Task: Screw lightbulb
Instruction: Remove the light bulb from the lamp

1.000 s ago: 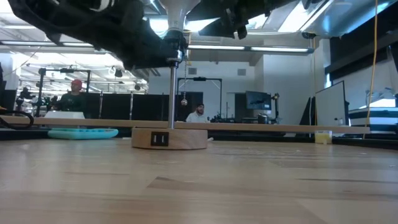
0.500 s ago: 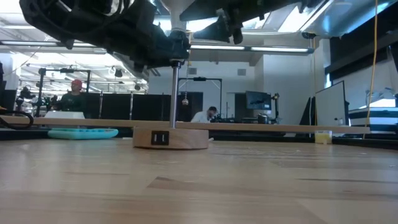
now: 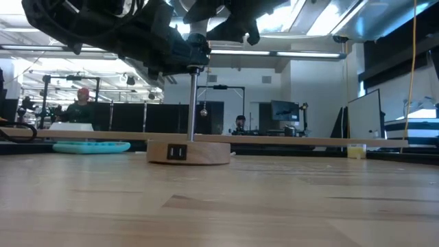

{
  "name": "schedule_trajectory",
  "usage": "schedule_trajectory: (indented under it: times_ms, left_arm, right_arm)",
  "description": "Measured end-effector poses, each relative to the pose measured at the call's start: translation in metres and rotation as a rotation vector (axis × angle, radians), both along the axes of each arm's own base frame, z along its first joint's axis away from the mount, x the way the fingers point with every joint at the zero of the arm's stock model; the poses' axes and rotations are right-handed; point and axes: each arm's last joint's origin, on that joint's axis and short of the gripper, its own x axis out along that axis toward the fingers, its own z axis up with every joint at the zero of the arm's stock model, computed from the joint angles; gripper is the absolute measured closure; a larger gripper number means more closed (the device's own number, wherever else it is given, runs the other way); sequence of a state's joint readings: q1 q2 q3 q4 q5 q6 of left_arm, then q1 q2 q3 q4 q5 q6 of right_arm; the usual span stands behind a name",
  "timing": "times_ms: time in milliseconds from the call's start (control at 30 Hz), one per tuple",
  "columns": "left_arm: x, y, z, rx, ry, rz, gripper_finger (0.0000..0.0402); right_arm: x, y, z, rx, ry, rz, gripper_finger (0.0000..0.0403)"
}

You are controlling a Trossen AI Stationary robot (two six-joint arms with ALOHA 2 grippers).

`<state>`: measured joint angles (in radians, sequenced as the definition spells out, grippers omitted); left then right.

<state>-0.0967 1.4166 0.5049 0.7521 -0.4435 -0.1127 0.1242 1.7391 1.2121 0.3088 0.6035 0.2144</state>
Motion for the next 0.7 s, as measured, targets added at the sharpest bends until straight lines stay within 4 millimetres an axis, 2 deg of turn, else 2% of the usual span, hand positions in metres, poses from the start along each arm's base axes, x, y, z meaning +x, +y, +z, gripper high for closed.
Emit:
schedule_trajectory:
  times_ms: [100, 267, 400, 533, 700]
  left_arm:
    - [0.000, 0.000, 0.000, -0.002, 0.002, 0.000, 0.0263]
    - [0.000, -0.002, 0.000, -0.001, 0.001, -0.006, 0.0263]
    - [-0.004, -0.009, 0.007, -0.005, -0.018, -0.079, 0.0263]
    - [-0.008, -0.015, 0.023, -0.028, -0.084, -0.208, 0.0263]
    - [-0.012, -0.021, 0.030, -0.040, -0.103, -0.446, 0.0263]
  right_arm:
    - [0.000, 0.000, 0.001, 0.000, -0.003, 0.005, 0.0150]
    - [0.000, 0.002, -0.002, -0.046, 0.060, 0.102, 0.0259]
    - [-0.004, 0.004, 0.007, -0.078, 0.063, 0.214, 0.0260]
    - [-0.009, 0.000, 0.023, -0.078, 0.016, 0.398, 0.0260]
    - [-0.011, -0.007, 0.030, -0.051, -0.034, 0.753, 0.0260]
